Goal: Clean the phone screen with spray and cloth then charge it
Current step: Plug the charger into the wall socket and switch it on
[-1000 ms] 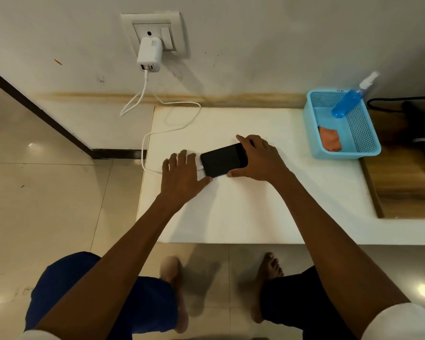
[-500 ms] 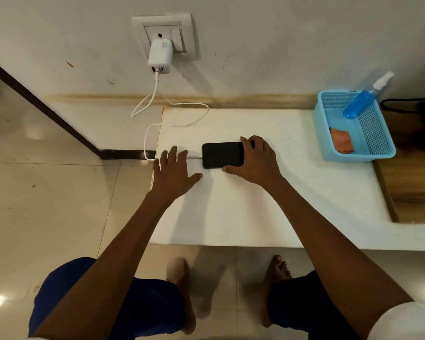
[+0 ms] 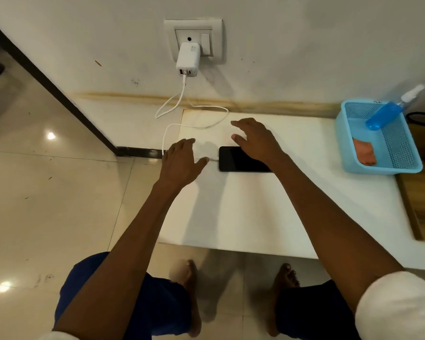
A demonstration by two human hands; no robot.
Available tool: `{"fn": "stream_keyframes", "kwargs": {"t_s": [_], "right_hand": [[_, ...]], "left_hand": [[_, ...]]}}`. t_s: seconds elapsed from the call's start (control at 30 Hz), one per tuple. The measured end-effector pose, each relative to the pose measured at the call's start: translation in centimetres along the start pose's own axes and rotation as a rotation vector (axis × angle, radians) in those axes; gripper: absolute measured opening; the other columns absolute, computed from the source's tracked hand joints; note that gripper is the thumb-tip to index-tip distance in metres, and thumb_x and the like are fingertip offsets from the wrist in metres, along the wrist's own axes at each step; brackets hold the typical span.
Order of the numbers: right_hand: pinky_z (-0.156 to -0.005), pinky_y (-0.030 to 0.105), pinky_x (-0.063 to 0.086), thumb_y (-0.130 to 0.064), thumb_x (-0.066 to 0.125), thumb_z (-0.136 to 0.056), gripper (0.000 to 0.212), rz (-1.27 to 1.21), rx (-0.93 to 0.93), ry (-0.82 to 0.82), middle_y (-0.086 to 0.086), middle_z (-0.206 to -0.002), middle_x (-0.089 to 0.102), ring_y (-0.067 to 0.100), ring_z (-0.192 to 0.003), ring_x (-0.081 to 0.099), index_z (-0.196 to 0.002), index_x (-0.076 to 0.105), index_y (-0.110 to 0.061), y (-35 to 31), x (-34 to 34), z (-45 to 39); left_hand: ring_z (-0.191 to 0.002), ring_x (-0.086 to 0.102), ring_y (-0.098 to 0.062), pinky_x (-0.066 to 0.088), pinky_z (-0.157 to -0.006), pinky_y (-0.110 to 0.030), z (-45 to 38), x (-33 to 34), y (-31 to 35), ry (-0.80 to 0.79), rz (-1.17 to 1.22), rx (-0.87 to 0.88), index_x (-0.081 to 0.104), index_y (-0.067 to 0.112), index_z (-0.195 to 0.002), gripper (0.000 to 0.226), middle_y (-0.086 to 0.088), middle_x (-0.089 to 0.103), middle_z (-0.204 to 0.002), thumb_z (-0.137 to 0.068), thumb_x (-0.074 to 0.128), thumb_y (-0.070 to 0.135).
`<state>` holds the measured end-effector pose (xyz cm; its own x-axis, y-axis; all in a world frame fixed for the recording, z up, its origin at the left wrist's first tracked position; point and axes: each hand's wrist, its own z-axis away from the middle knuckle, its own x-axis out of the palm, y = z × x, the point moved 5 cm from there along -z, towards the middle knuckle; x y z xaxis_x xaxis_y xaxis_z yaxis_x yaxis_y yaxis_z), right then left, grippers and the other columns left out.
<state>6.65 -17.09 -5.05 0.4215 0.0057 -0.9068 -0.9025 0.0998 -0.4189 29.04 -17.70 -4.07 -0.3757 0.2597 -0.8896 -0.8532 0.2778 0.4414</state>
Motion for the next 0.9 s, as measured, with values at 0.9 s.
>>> {"fn": "stream_keyframes", "kwargs": {"t_s": [0.9], "right_hand": [[-0.107, 0.043, 0.037, -0.043, 0.034, -0.104, 0.042, 0.193, 0.105, -0.101, -0.008, -0.155, 0.037, 0.022, -0.139, 0.037, -0.144, 0.046, -0.033, 6.4, -1.6, 3.6]], "left_hand": [[-0.151, 0.014, -0.030, 0.015, -0.120, -0.046, 0.3, 2.9, 2.0, -0.258, -0.117, 0.050, 0.029, 0.019, -0.154, 0.077, -0.010, 0.018, -0.164, -0.092, 0.057, 0.056]]}}
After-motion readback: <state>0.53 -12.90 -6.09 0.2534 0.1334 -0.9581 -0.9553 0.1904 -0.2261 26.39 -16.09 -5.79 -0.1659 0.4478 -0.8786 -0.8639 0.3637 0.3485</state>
